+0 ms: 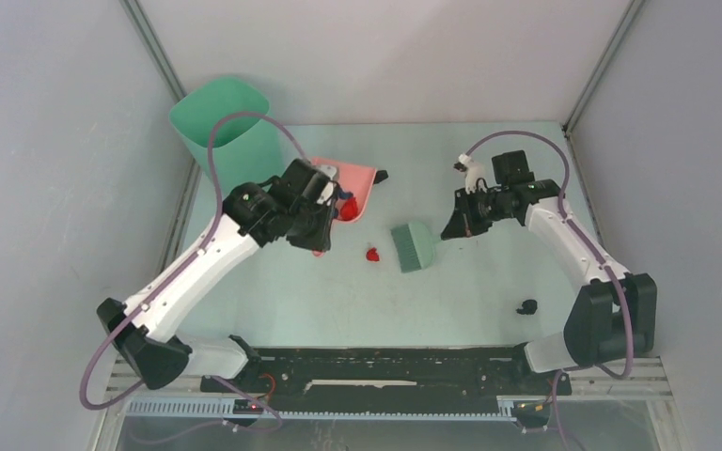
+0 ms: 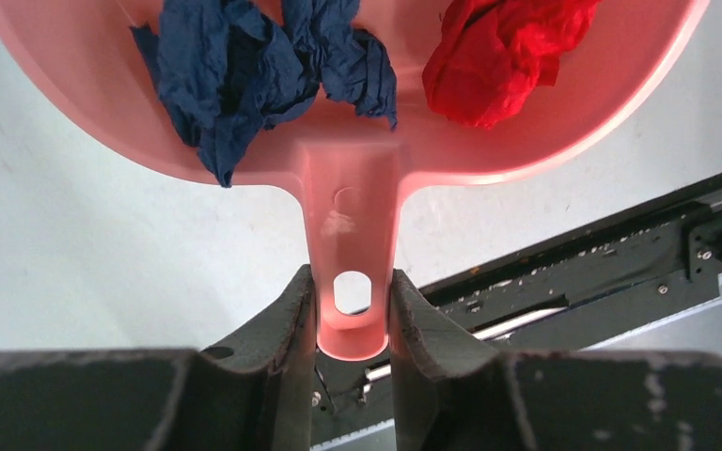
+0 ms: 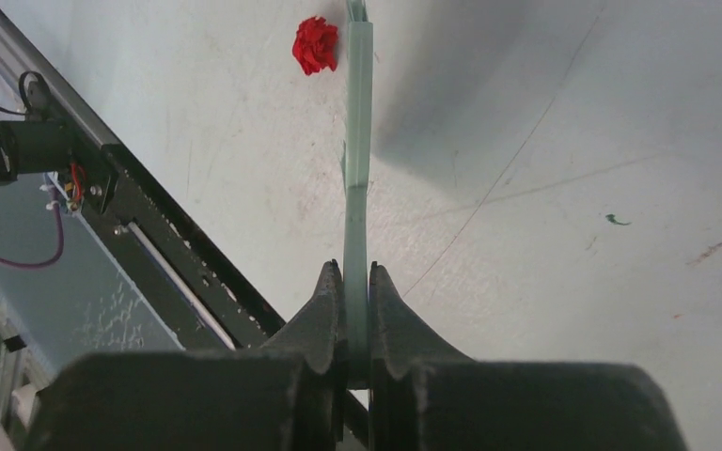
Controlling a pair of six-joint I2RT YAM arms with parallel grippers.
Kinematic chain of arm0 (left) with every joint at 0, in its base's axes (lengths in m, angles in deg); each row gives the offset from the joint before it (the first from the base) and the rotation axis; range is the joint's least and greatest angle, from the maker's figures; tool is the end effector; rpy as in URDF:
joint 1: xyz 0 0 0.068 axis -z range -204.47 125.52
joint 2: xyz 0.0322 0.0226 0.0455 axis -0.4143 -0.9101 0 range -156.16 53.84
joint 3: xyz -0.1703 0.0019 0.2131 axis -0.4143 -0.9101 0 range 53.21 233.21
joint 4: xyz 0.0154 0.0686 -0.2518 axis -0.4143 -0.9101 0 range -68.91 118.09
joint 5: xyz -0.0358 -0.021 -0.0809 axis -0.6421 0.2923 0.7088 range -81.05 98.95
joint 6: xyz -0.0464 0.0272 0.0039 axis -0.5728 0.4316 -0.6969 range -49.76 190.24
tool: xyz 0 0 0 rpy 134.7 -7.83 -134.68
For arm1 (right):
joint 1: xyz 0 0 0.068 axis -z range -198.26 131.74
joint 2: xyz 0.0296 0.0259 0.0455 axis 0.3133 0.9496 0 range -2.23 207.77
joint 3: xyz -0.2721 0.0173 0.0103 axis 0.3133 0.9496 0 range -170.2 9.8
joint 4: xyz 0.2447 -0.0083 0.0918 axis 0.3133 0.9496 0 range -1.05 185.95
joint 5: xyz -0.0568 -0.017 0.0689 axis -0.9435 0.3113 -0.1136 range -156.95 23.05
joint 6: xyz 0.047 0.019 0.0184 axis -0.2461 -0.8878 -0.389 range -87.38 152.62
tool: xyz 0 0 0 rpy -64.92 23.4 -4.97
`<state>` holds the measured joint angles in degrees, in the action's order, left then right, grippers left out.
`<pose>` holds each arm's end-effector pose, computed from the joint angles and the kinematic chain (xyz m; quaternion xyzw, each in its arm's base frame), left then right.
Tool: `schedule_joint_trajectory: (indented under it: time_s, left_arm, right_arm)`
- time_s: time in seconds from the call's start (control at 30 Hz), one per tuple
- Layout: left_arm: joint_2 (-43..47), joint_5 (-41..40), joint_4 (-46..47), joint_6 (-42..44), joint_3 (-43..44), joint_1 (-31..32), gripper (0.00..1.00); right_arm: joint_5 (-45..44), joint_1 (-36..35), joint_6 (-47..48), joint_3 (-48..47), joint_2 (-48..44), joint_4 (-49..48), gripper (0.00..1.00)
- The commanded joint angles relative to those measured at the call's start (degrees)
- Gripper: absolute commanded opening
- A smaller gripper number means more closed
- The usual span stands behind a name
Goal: Sweep away the paper scraps from the table
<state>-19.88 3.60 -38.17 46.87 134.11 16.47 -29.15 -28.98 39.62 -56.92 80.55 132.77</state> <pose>0.1817 -0.1533 0.3632 0.1347 0.9534 -0.1037 0.2494 0.2810 0.0753 0.2770 -0.2239 0.8897 0.3206 0.2355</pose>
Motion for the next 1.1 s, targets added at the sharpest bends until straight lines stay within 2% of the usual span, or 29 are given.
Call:
schedule_joint_trajectory:
  time_s: [0.0,0.13,0.33,0.63,0.83,1.07]
  left_arm:
    - [-4.8,2.6,-1.3,4.7,8.4,-2.9,0.00]
    - [-9.9,4.1,-1.1,5.5,13.3,-4.3,0.00]
    - [-15.9,4.9,-0.1,5.9,18.8,-5.4,0.00]
    - [-23.9,10.9,0.2,4.5,32.6,-8.1,0.00]
    - [-25.4,13.9,0.7,4.0,36.6,-11.4,0.00]
    - [-25.0,19.4,1.3,2.6,41.5,-18.0,0.00]
  right_arm:
    - [1.2,2.5,-1.1,0.7,-5.2,-6.4,0.00]
    - [5.5,6.1,-1.4,2.8,-4.5,-8.3,0.00]
    - [3.8,8.0,0.9,2.9,-2.6,-8.1,0.00]
    - [2.2,8.3,3.4,2.9,-3.4,-8.4,0.00]
    - [4.6,8.3,4.6,3.2,-4.4,-8.1,0.00]
    - [4.6,8.3,4.9,3.5,-3.8,-8.3,0.00]
